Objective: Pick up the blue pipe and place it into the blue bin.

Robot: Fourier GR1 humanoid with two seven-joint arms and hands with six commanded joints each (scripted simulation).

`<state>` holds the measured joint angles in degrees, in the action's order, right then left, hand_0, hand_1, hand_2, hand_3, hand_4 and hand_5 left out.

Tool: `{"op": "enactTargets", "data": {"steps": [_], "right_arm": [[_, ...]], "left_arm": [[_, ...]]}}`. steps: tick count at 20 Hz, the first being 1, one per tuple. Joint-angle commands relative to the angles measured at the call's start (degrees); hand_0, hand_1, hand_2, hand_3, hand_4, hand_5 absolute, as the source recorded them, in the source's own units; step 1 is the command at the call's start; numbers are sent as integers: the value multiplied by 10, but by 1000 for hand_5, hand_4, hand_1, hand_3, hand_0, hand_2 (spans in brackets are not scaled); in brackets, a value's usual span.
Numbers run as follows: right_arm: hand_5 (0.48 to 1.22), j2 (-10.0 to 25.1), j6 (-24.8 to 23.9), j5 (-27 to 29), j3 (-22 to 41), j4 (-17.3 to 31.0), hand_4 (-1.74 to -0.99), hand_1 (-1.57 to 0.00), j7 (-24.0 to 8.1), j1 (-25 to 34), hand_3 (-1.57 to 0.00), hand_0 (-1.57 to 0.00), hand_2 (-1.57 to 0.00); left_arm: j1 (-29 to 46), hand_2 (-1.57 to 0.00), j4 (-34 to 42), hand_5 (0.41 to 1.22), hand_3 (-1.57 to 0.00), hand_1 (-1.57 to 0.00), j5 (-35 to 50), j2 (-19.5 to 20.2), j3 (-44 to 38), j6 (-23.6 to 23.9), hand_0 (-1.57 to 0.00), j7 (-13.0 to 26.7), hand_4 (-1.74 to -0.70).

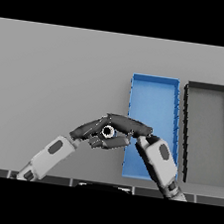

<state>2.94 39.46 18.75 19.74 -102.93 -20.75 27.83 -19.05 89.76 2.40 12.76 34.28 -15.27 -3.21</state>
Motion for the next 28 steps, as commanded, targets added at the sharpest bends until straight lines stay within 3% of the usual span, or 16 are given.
{"op": "enactTargets", "data": {"steps": [1, 4, 9, 13, 15, 19, 21, 24, 28], "right_arm": [[1217, -6, 0, 0, 1, -1, -1484, -1568, -2, -1, -1567, -1568, -1568], [1219, -10, 1, -20, -1, -8, -1485, -1570, 14, -20, -1569, -1570, -1570], [1220, -27, -7, -11, -11, -8, -1491, -1571, 0, -7, -1570, -1571, -1571], [1221, -36, -43, 136, -34, 2, -1492, -1571, -86, 12, -1571, -1571, -1571], [1221, -27, -88, 211, -49, -4, -1494, -1571, -137, 48, -1571, -1571, -1571], [1221, 23, -168, 280, -59, -5, -1492, -1571, -140, 130, -1571, -1571, -1571], [1221, 44, -178, 300, -77, -7, -1494, -1571, -133, 170, -1571, -1571, -1571], [1221, 72, -173, 294, -127, 58, -1496, -1571, -96, 257, -1571, -1571, -1571], [1221, 99, -214, 233, -178, 132, -1498, -1571, -61, 308, -1571, -1571, -1571]], "left_arm": [[-8, -109, -9, 794, -44, -107, -1, 3, -5, -1, -131, 4, -854], [-2, -55, -14, 689, -22, -54, -2, -1, -4, 2, -66, -2, -828], [9, -17, -13, 612, -7, -17, 20, -8, -13, 12, -21, 60, -873], [25, -7, 3, 555, -2, -6, 8, -5, -3, 19, -8, 61, -876], [21, -4, 2, 535, -1, -4, 13, -1, -6, 16, -5, 66, -870], [24, -1, -2, 509, 0, -1, 16, 1, -7, 12, -1, 79, -865], [21, 0, -4, 498, 0, 0, 15, 1, -9, 13, -1, 71, -863], [25, 0, 12, 485, 1, 0, 18, 3, -4, 9, 0, 71, -868], [32, 1, 17, 484, 1, 1, 14, 8, -4, 15, 1, 76, -856]]}}
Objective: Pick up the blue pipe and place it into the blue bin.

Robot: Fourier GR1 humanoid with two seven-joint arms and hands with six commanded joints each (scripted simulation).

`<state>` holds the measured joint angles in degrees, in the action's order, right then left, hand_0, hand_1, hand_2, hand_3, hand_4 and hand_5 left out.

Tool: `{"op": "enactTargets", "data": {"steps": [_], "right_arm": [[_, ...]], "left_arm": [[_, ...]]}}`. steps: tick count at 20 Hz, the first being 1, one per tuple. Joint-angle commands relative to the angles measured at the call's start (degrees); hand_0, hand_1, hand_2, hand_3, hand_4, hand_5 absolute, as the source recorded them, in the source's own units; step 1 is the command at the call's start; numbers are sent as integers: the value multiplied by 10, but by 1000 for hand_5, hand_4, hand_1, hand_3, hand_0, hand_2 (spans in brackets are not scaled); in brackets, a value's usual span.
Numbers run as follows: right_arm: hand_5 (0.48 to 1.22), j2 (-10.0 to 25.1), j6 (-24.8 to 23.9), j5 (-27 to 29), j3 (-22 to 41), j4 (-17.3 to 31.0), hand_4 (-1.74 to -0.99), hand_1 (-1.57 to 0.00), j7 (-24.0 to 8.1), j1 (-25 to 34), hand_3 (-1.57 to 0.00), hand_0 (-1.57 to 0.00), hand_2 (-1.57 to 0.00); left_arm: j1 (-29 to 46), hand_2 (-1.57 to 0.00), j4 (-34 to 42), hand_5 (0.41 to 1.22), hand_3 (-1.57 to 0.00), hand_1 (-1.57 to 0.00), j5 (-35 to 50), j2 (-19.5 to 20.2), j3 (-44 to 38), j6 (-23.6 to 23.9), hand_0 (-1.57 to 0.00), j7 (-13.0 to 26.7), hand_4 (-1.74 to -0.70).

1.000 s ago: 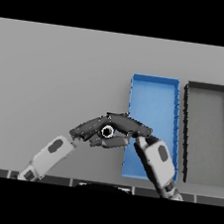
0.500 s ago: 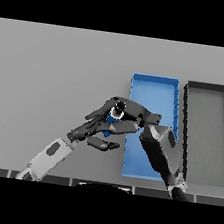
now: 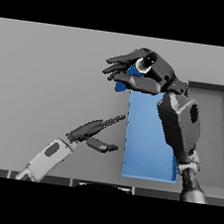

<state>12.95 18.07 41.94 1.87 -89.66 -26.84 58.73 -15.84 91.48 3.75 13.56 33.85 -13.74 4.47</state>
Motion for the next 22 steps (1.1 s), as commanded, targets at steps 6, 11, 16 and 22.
{"op": "enactTargets", "data": {"steps": [6, 11, 16, 22], "right_arm": [[1221, 49, 9, -72, -66, 138, -1499, -1571, -7, -19, -1571, -1571, -1571], [1221, 57, 4, -115, -94, 183, -1499, -1571, -18, -93, -1571, -1571, -1571], [1221, 45, -37, -162, -93, 178, -1499, -1571, -77, -185, -1571, -1571, -1571], [1221, 84, -89, -167, 4, 183, -1603, -1571, -81, -271, -1041, -1571, -1571]], "left_arm": [[-2, 1, 2, 467, 1, 1, -12, 5, -2, 10, 1, 10, -827], [4, 1, 8, 462, 1, 1, -11, 13, -3, 7, 1, 11, -828], [6, 1, 9, 469, 1, 1, -11, 15, -2, 4, 1, 6, -828], [5, 1, 11, 472, 1, 1, -10, 13, 0, 4, 1, 10, -827]]}}
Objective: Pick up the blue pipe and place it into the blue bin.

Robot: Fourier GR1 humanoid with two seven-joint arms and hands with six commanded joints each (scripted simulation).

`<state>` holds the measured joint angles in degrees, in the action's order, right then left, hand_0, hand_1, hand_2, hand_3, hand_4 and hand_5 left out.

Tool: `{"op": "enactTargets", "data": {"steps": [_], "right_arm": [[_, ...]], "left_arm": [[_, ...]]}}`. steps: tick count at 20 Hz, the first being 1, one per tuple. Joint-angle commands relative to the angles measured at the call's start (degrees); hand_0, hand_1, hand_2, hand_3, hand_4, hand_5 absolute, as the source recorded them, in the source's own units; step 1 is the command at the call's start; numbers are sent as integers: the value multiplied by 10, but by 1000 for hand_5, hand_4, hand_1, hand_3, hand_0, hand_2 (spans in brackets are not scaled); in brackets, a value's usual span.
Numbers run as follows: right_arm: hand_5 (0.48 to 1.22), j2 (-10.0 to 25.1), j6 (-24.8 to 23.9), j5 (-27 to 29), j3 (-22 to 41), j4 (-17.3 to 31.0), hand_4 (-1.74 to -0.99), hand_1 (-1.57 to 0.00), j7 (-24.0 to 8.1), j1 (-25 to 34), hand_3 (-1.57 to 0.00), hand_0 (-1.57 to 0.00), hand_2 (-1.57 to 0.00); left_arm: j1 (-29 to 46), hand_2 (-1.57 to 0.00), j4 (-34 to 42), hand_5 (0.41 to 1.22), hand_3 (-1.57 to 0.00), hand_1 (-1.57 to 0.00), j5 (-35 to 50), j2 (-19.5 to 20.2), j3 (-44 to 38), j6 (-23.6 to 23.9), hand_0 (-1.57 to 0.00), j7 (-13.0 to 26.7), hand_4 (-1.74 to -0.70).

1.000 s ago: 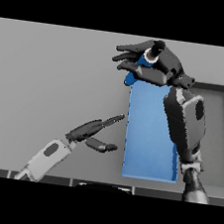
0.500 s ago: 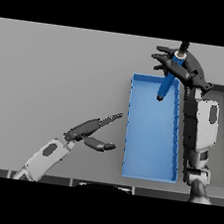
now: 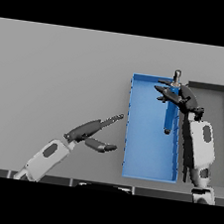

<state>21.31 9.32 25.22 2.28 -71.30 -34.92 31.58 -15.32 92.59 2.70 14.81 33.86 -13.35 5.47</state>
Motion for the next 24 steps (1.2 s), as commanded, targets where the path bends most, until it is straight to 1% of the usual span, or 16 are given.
{"op": "enactTargets", "data": {"steps": [1, 2, 4, 5, 6, 7, 9, 10, 12, 13, 15, 16, 18, 20, 22, 24], "right_arm": [[1221, 9, -5, 0, 19, -4, -1631, -1571, 0, -16, -852, -1571, -1571], [1205, 26, -18, 16, 46, 3, -1653, -1571, 0, -19, -693, -1571, -1571], [1199, 56, -57, 53, 112, 29, -1583, -1571, 0, -19, -1009, -1571, -1571], [1190, 69, -87, 95, 148, 53, -1534, -1382, 0, -6, -807, -1465, -1333], [1178, 90, -102, 144, 188, 69, -1477, -1106, 0, 3, -646, -1172, -1066], [1159, 111, -111, 195, 225, 81, -1404, -884, 0, 14, -516, -937, -853], [1182, 145, -140, 271, 299, 79, -1302, -566, 0, 36, -330, -599, -545], [1139, 163, -125, 274, 320, 59, -1264, -452, 0, 41, -264, -479, -436], [1044, 186, -92, 242, 346, 31, -1215, -289, 8, 49, -169, -306, -279], [1002, 194, -90, 227, 359, 19, -1204, -231, 3, 54, -135, -246, -223], [933, 194, -90, 210, 372, 10, -1196, -148, 6, 50, -86, -157, -142], [907, 202, -84, 207, 374, 8, -1192, -118, 3, 48, -68, -154, -114], [861, 201, -94, 206, 378, 3, -1188, -75, 0, 51, -43, -98, -72], [818, 201, -102, 200, 378, 6, -1188, -48, 6, 46, -27, -63, -46], [795, 202, -105, 196, 379, 7, -1182, -30, 5, 51, -17, -40, -29], [783, 198, -103, 200, 377, 7, -1176, -19, 16, 47, -11, -25, -18]], "left_arm": [[-2, 1, -1, 474, 1, 1, -3, -3, 0, 5, 1, 1, -827], [-2, 1, -1, 475, 1, 1, 2, -2, -2, 2, 1, 5, -826], [4, 1, 6, 474, 1, 1, -1, -1, 0, 6, 1, 3, -827], [1, 1, 1, 474, 1, 1, 1, -1, -2, 5, 1, 8, -829], [0, 1, 1, 476, 1, 1, -1, 0, -1, 4, 1, 4, -830], [-1, 1, 1, 476, 1, 1, -5, -4, 2, 6, 1, 6, -829], [-4, 1, 8, 476, 1, 1, 0, -4, 1, 6, 1, 12, -828], [-3, 1, 5, 477, 1, 1, -1, -3, 0, 5, 1, 13, -826], [8, 1, 9, 477, 1, 1, 0, 2, 2, 4, 1, 3, -829], [3, 1, 3, 477, 1, 1, -2, 1, 0, 5, 1, 4, -829], [3, 1, 4, 473, 1, 1, -7, -3, 4, 8, 1, 4, -831], [5, 1, 5, 472, 1, 1, -8, 0, 3, 8, 1, -2, -831], [4, 1, 6, 471, 1, 1, -4, -5, 2, 10, 1, 5, -832], [9, 1, 19, 471, 1, 1, -3, 3, 3, 10, 1, 3, -829], [5, 1, 13, 472, 1, 1, -2, 0, 3, 9, 1, 14, -828], [7, 1, 15, 470, 1, 1, -4, 0, 4, 9, 1, 9, -826]]}}
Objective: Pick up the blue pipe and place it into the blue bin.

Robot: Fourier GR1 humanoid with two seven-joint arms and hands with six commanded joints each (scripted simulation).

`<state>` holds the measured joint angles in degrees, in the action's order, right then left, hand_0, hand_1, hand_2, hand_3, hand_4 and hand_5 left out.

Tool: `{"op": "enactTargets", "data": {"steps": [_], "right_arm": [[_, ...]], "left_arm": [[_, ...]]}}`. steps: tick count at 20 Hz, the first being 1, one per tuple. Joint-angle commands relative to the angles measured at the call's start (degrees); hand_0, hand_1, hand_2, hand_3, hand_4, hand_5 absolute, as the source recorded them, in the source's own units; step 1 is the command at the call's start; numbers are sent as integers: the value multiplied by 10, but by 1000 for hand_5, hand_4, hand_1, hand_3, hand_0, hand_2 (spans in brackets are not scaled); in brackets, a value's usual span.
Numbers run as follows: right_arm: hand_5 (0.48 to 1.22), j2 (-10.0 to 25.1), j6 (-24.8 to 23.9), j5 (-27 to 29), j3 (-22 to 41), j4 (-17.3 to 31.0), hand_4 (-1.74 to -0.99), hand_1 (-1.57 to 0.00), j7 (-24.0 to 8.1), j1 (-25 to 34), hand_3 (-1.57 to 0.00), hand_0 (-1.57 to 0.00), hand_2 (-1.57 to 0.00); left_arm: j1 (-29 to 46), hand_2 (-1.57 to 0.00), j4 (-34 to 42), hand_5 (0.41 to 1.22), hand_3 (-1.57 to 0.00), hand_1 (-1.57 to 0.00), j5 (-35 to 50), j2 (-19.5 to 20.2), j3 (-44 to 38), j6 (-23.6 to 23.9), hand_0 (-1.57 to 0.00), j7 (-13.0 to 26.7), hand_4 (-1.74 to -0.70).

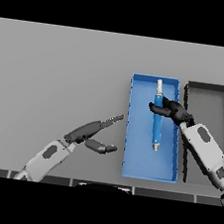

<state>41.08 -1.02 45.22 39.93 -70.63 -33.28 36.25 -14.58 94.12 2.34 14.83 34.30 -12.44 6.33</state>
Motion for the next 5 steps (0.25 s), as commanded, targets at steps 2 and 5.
{"op": "enactTargets", "data": {"steps": [2, 5], "right_arm": [[772, 5, 5, -9, 5, -5, -1186, -15, 1, 1, -8, -20, -14], [769, 5, 10, -5, 4, -2, -1186, -15, -4, 7, -8, -20, -14]], "left_arm": [[1, 1, -5, 472, 1, 1, -5, 0, 0, 3, 1, -2, -826], [-4, 1, -16, 474, 1, 1, -17, -14, 7, 10, 1, 0, -826]]}}
